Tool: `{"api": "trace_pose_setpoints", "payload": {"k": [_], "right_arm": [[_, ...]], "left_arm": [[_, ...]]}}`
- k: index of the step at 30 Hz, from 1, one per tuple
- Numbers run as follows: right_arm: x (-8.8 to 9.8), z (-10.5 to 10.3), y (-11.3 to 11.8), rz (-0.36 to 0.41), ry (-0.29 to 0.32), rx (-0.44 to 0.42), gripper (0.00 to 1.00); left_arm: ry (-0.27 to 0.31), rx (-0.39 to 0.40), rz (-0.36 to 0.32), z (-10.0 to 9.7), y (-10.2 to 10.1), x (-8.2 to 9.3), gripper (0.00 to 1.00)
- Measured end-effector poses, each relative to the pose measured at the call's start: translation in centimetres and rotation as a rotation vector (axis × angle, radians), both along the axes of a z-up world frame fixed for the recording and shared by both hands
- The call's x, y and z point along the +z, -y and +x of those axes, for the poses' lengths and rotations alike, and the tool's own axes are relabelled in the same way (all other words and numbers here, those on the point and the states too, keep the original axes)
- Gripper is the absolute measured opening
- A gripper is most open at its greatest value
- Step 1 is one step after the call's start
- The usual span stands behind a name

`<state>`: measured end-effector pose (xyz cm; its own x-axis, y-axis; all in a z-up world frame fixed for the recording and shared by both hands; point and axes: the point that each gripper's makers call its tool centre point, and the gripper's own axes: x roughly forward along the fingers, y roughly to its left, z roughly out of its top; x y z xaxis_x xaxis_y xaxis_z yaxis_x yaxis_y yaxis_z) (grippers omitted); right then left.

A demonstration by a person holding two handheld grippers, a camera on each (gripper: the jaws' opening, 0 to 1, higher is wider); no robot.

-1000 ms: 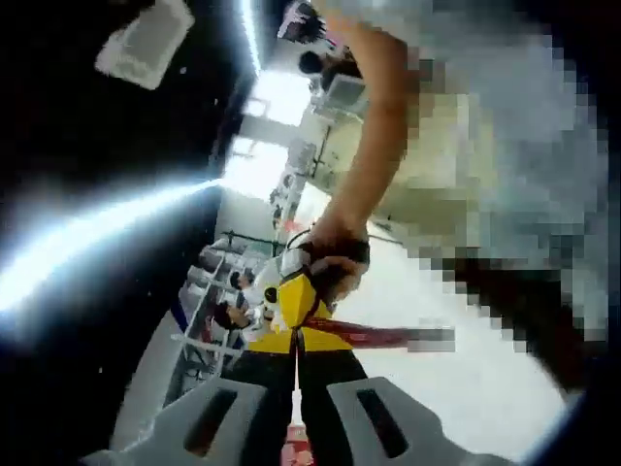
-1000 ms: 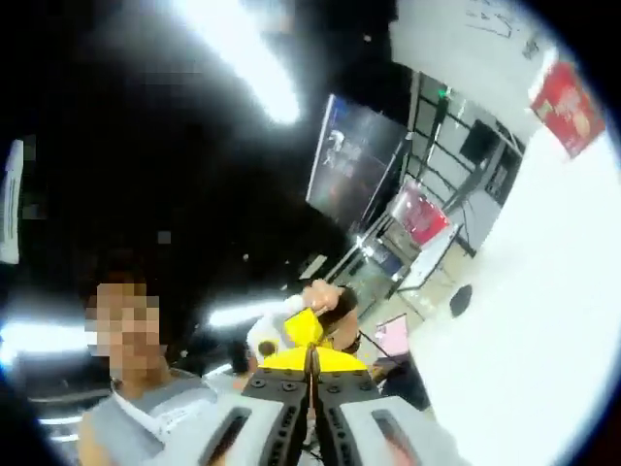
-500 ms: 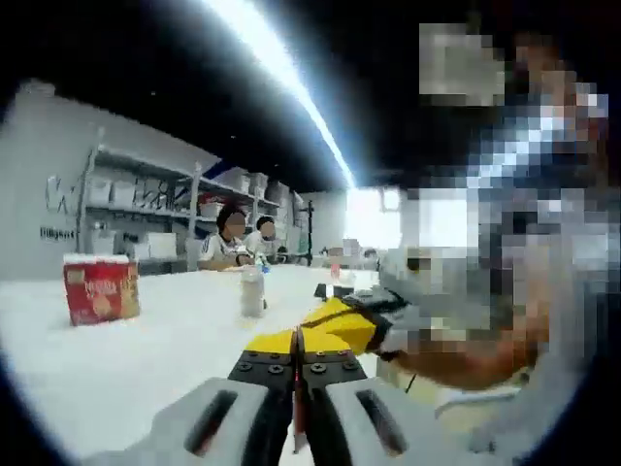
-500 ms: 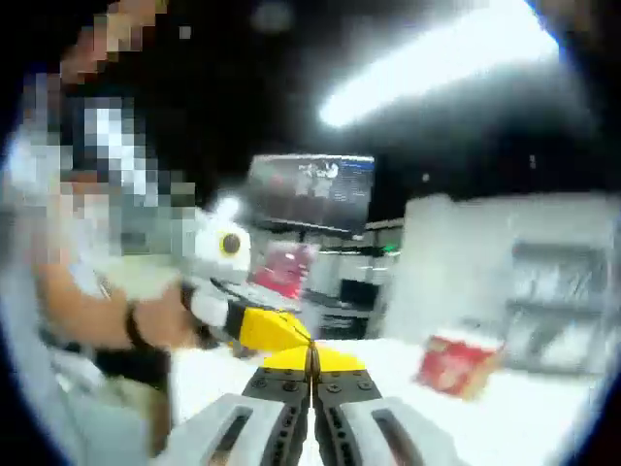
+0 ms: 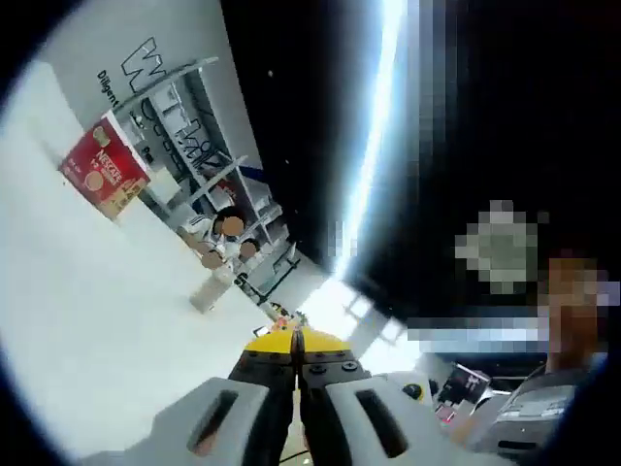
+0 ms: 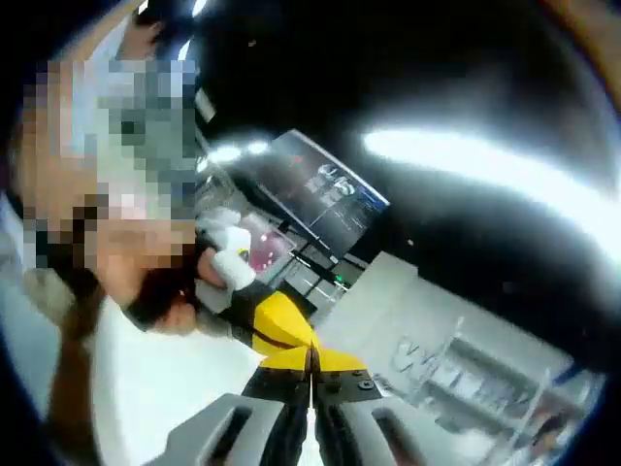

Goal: Tear open the coffee pouch, take out the coffee, and pour the coffee from the pouch into the cup

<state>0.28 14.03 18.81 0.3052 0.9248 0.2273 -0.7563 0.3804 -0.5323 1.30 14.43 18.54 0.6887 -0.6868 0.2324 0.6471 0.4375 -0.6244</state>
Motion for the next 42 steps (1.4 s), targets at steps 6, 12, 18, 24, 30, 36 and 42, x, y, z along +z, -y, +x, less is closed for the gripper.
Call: {"api": "trace_pose_setpoints", "payload": {"k": [6, 12, 18, 24, 30, 36, 42], "right_arm": [[-0.2, 0.3, 0.2, 0.1, -0.406, 0.282, 0.02], [-1.0, 0.9, 0.3, 0.035, -0.359, 0.253, 0.15], [-1.7, 0.8, -0.5, -0.018, -0.396, 0.274, 0.15], [-1.6, 0.4, -0.6, -0.04, -0.428, 0.306, 0.1], [-1.9, 0.0, -0.6, -0.067, -0.47, 0.341, 0.04], [-2.1, 0.8, -1.0, -0.063, -0.526, 0.282, 0.01], [-2.9, 2.5, -2.4, -0.019, -0.542, 0.154, 0.0]], "left_arm": [[-0.011, 0.002, 0.051, 0.7, 0.0, 0.2, 0.02], [-0.012, 0.006, 0.124, 0.8, 0.2, 0.4, 0.02], [0.001, -0.018, 0.219, 0.7, 0.7, 0.6, 0.02], [0.015, -0.041, 0.279, 0.2, 1.2, 0.7, 0.02], [0.027, -0.056, 0.349, -0.1, 1.4, 0.5, 0.02], [0.029, 0.042, 0.372, 1.2, 0.1, 0.2, 0.01], [0.063, 0.229, 0.487, 3.1, -1.6, -0.6, 0.01]]}}
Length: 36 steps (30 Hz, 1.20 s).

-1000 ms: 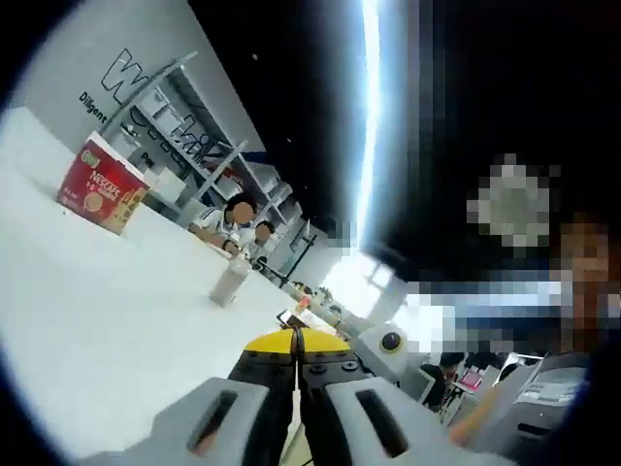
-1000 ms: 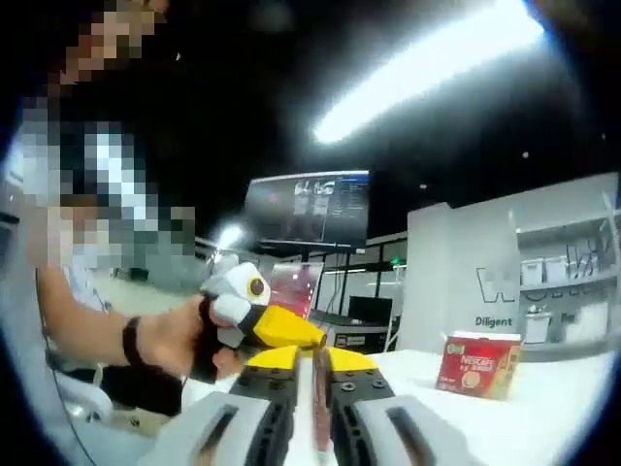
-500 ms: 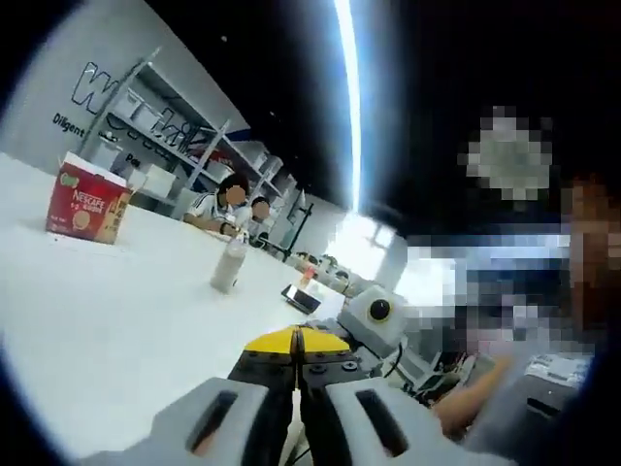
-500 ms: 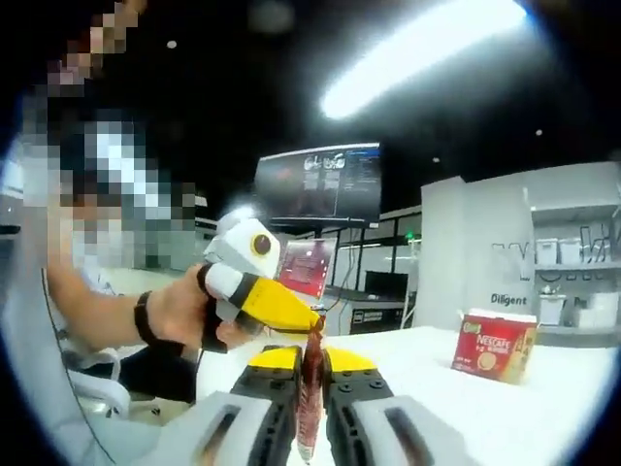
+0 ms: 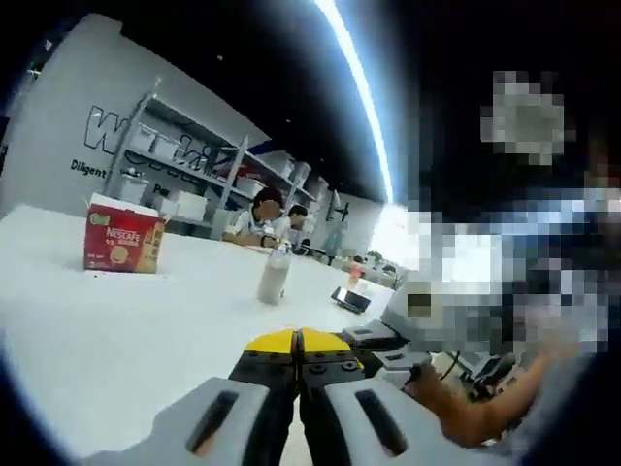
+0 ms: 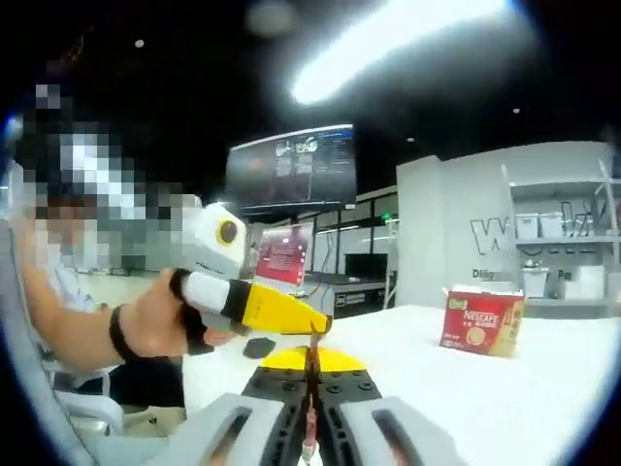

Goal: Tear open the coffee pouch, take out the coffee, and pour the coffee from the pouch into the cup

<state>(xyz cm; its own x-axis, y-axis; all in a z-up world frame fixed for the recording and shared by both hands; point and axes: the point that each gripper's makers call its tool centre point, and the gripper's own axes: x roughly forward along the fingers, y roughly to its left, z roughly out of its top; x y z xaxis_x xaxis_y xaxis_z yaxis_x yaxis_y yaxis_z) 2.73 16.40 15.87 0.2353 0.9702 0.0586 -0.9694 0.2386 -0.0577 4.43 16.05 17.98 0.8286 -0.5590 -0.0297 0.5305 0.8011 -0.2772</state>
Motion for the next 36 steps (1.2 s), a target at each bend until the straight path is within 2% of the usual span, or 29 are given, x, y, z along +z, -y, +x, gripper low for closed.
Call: {"api": "trace_pose_setpoints", "payload": {"k": [1, 2, 3, 4, 5, 6, 7, 9, 10, 11, 12, 13, 15, 16, 18, 19, 20, 21, 24, 25, 26, 27, 28, 30, 32, 34, 36], "right_arm": [[-0.1, 0.2, -0.1, 0.004, -0.004, -0.009, 0.0], [0.0, 0.4, -0.1, 0.014, -0.014, -0.016, 0.0], [-0.1, 0.5, -0.1, 0.009, -0.023, -0.017, 0.0], [-0.3, 0.6, 0.0, 0.003, -0.023, -0.028, 0.0], [-0.5, 0.8, 0.2, 0.004, -0.021, -0.037, 0.0], [-0.6, 0.9, 0.5, 0.015, -0.032, -0.035, 0.0], [-0.8, 0.8, 0.7, 0.016, -0.035, -0.036, 0.0], [-0.8, 0.8, 1.1, 0.015, -0.027, -0.04, 0.0], [-0.7, 0.7, 1.2, 0.015, -0.026, -0.038, 0.0], [-0.6, 0.6, 1.4, 0.017, -0.023, -0.036, 0.0], [-0.4, 0.4, 1.5, 0.018, -0.021, -0.032, 0.0], [-0.3, 0.3, 1.6, 0.018, -0.02, -0.029, 0.0], [0.2, -0.2, 1.8, 0.017, -0.008, -0.019, 0.0], [0.5, -0.4, 1.9, 0.015, 0.0, -0.014, 0.0], [0.9, -0.7, 1.9, 0.013, 0.011, -0.005, 0.0], [1.0, -0.9, 1.9, 0.012, 0.015, 0.0, 0.0], [1.1, -1.0, 1.8, 0.012, 0.018, 0.004, 0.0], [1.2, -1.0, 1.8, 0.012, 0.021, 0.006, 0.0], [1.4, -1.4, 1.6, 0.016, 0.026, 0.017, 0.0], [1.4, -1.5, 1.5, 0.016, 0.027, 0.02, 0.01], [1.5, -1.7, 1.4, 0.018, 0.03, 0.026, 0.01], [1.5, -1.8, 1.4, 0.019, 0.031, 0.028, 0.01], [1.5, -1.9, 1.3, 0.021, 0.031, 0.031, 0.01], [1.5, -2.0, 1.3, 0.032, 0.02, 0.04, 0.01], [1.5, -2.1, 1.3, 0.048, 0.001, 0.056, 0.01], [1.5, -2.2, 1.3, 0.054, -0.014, 0.071, 0.01], [1.3, -2.5, 1.2, 0.051, -0.033, 0.111, 0.01]], "left_arm": [[0.009, 0.043, -0.006, 0.5, -0.7, -0.1, 0.01], [0.0, 0.033, -0.064, 0.5, -0.8, 0.0, 0.01], [0.076, 0.151, -0.127, 1.4, -3.3, 1.2, 0.01], [0.057, 0.151, -0.16, 1.3, -4.2, 1.1, 0.01], [0.067, 0.187, -0.226, 1.6, -6.3, 1.8, 0.01], [0.063, 0.188, -0.296, 1.5, -7.6, 2.2, 0.01], [0.041, 0.194, -0.274, 1.8, -8.6, 1.6, 0.01], [0.029, 0.333, -0.083, 2.8, -12.6, -0.5, 0.02], [0.016, 0.465, 0.033, 3.4, -16.1, -1.8, 0.02], [-0.02, 0.51, 0.026, 3.8, -18.1, -2.9, 0.02], [-0.026, 0.564, 0.059, 4.0, -20.2, -3.6, 0.03], [-0.027, 0.584, 0.076, 4.1, -21.0, -3.8, 0.03], [-0.066, 0.675, 0.203, 4.2, -24.5, -5.4, 0.03], [-0.06, 0.703, 0.252, 4.3, -25.8, -5.7, 0.03], [0.016, 0.764, 0.391, 4.0, -27.7, -5.0, 0.05], [0.04, 0.812, 0.45, 3.8, -28.9, -4.6, 0.14], [0.03, 0.826, 0.473, 3.7, -29.4, -4.8, 0.24], [-0.026, 0.825, 0.481, 3.8, -30.1, -5.7, 0.35], [-0.051, 0.826, 0.462, 3.9, -31.2, -6.3, 0.62], [-0.042, 0.829, 0.423, 3.7, -31.3, -6.2, 0.64], [0.019, 0.804, 0.401, 3.9, -31.1, -5.4, 0.67], [0.023, 0.794, 0.349, 3.8, -30.9, -5.3, 0.74], [0.02, 0.786, 0.343, 3.6, -30.8, -5.4, 0.75], [0.045, 0.752, 0.319, 3.1, -29.9, -5.4, 0.72], [0.066, 0.672, 0.268, 2.5, -27.1, -5.7, 0.68], [0.054, 0.583, 0.206, 1.9, -24.0, -6.5, 0.64], [0.174, 0.393, 0.203, 0.8, -18.5, -5.8, 0.59]]}}
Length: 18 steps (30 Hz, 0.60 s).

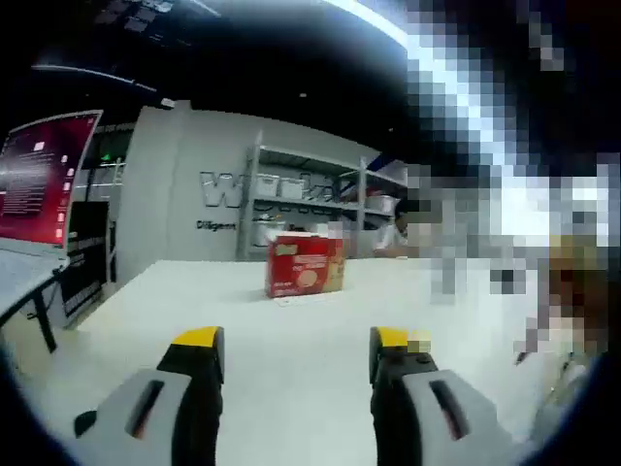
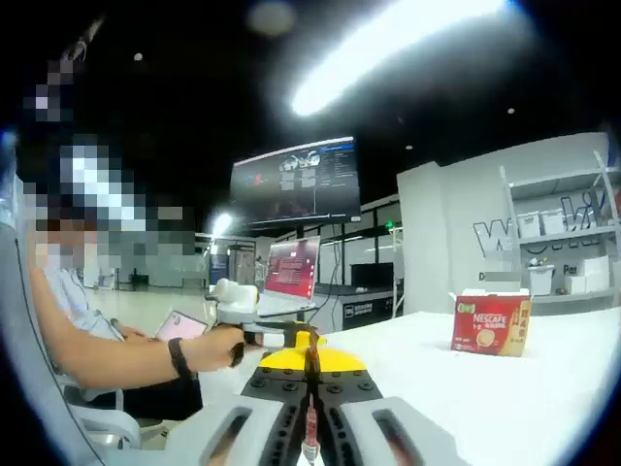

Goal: Tear open the coffee pouch, take out the coffee, and pour the coffee from the pouch into the cup

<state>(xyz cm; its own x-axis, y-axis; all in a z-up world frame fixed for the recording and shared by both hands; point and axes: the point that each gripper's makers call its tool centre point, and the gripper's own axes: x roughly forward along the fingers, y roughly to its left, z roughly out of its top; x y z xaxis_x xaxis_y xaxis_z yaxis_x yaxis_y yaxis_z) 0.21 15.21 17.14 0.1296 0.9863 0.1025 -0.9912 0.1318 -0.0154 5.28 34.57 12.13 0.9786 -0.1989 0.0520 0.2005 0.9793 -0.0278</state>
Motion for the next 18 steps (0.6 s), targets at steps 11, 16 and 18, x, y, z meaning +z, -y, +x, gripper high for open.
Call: {"api": "trace_pose_setpoints", "payload": {"k": [11, 16, 18], "right_arm": [[-0.6, -4.4, 1.3, -0.067, -0.037, 0.324, 0.01], [-1.0, -4.3, 2.1, -0.075, -0.057, 0.324, 0.01], [-1.1, -4.0, 2.5, -0.076, -0.064, 0.317, 0.01]], "left_arm": [[0.015, -0.802, -0.043, -9.2, 20.8, -1.7, 0.2], [-0.026, -0.914, -0.145, -9.8, 22.3, -2.0, 0.1], [-0.022, -0.914, -0.139, -9.7, 22.5, -2.1, 0.16]]}}
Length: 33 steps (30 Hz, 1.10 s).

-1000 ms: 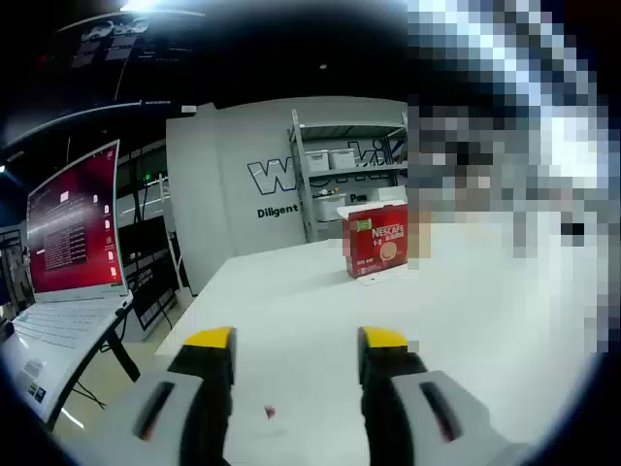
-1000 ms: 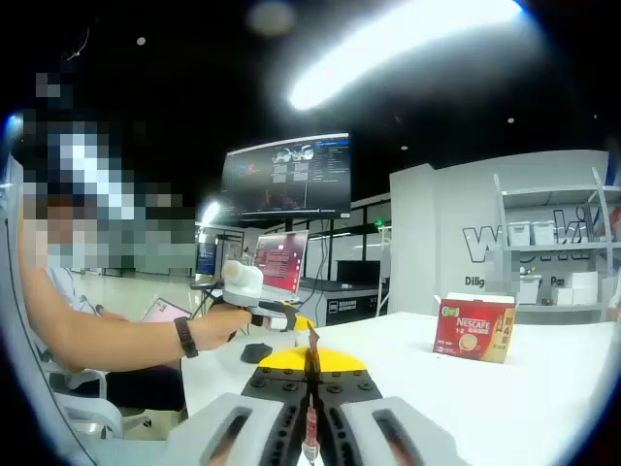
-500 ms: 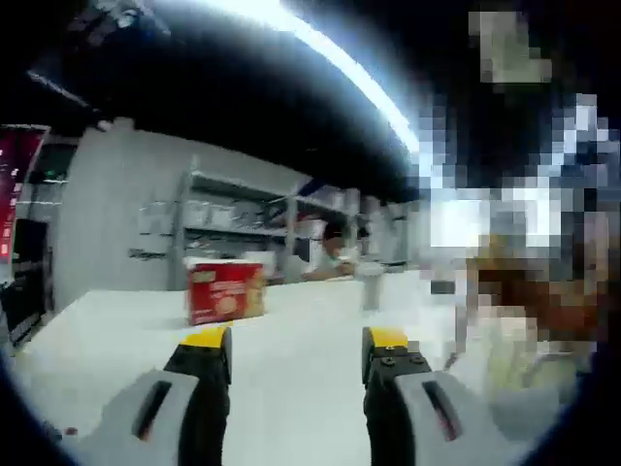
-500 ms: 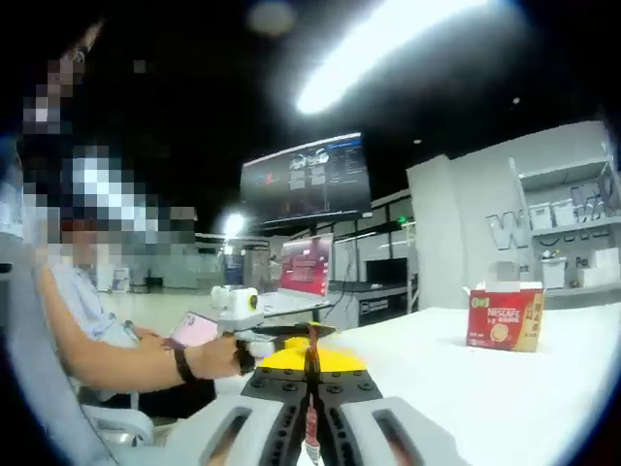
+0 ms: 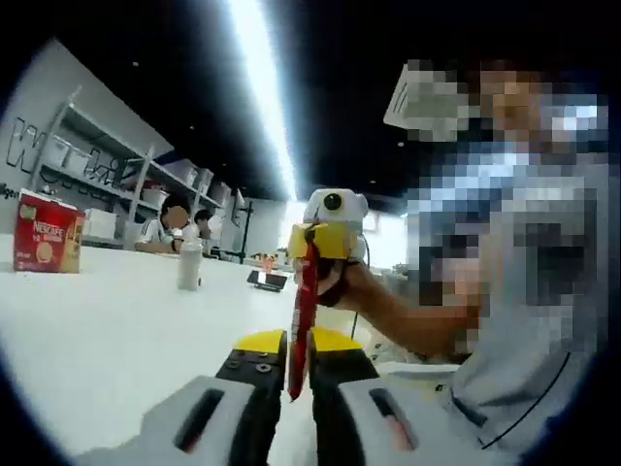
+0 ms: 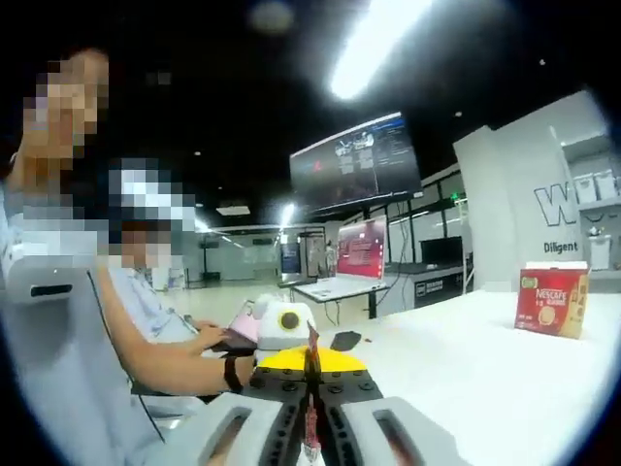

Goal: Tear open the coffee pouch, take out the coffee, and pour the coffee from the pouch into the cup

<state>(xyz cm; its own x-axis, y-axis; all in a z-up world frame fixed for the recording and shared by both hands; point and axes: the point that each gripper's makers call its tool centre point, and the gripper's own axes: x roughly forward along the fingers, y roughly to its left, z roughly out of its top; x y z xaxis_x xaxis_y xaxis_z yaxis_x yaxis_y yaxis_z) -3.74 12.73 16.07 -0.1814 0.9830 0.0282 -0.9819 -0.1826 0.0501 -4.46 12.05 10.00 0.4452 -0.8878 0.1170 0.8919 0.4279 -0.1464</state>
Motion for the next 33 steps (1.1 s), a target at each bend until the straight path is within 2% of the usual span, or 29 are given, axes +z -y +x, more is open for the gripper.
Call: {"api": "trace_pose_setpoints", "payload": {"k": [2, 5, 9, 11, 13, 16, 18, 22, 26, 28, 30, 33], "right_arm": [[-0.2, 0.1, 0.3, -0.011, -0.005, 0.003, 0.01], [-0.4, -0.1, 0.3, -0.019, -0.01, 0.019, 0.01], [-0.3, -0.6, 0.1, -0.012, -0.019, 0.042, 0.02], [-0.3, -0.6, 0.1, -0.003, -0.031, 0.05, 0.02], [-0.6, -0.5, 0.2, -0.006, -0.029, 0.043, 0.02], [-0.8, 0.2, 0.6, 0.023, -0.027, 0.024, 0.04], [-0.8, 0.7, 0.7, 0.046, -0.034, 0.011, 0.12], [-1.3, 2.6, 0.9, 0.058, -0.019, -0.085, 0.31], [-2.3, 4.5, 1.5, 0.082, -0.067, -0.156, 0.41], [-2.9, 4.9, 1.8, 0.094, -0.071, -0.174, 0.43], [-3.4, 5.4, 2.4, 0.142, -0.083, -0.207, 0.43], [-4.8, 6.2, 3.2, 0.176, -0.091, -0.257, 0.43]], "left_arm": [[0.012, -0.01, 0.01, -0.1, 0.4, 0.0, 0.23], [0.014, -0.044, 0.039, -0.4, 1.4, -0.2, 0.27], [0.022, -0.074, 0.078, -0.6, 3.1, -0.4, 0.21], [0.017, -0.074, 0.116, -0.5, 3.6, -1.2, 0.13], [0.022, -0.072, 0.118, -0.5, 3.6, -1.5, 0.12], [0.043, -0.048, 0.095, 0.7, 2.9, -1.7, 0.12], [0.045, -0.036, 0.098, 1.1, 2.9, -1.9, 0.12], [0.072, 0.043, 0.116, 2.6, 2.4, -2.2, 0.12], [0.097, 0.151, 0.106, 4.3, 0.6, -2.2, 0.12], [0.097, 0.177, 0.107, 4.6, -0.2, -2.3, 0.12], [0.15, 0.26, 0.128, 5.2, -1.7, -2.0, 0.12], [0.171, 0.338, 0.135, 5.6, -3.6, -1.7, 0.12]]}}
